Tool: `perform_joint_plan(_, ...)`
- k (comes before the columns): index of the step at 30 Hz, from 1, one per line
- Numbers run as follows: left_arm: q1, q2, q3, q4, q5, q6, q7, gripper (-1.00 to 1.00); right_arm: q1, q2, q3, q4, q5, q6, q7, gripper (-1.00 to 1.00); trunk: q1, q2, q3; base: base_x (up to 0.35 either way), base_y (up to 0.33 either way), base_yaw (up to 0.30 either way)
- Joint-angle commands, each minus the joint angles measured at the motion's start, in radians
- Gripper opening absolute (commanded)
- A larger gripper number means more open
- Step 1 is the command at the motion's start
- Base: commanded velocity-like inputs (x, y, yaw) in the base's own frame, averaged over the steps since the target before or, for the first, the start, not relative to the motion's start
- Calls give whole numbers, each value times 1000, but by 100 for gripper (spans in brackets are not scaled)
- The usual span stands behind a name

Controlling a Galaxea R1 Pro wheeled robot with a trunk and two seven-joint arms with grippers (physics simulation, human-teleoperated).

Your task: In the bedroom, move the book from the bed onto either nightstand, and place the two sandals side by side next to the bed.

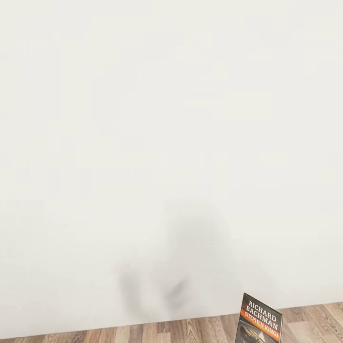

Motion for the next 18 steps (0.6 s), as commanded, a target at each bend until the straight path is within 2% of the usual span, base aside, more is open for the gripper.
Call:
perform_joint_plan(1,0,0,-8,1,4,-6,-1,100,0,0,5,-1,-11,9,3,-100,1,-1,0,224,0,-7)
perform_joint_plan(12,0,0,-8,1,4,-6,-1,100,0,0,5,-1,-11,9,3,-100,1,-1,0,299,0,-1)
perform_joint_plan(18,0,0,-8,1,4,-6,-1,100,0,0,5,-1,-11,9,3,-100,1,-1,0,119,0,-24)
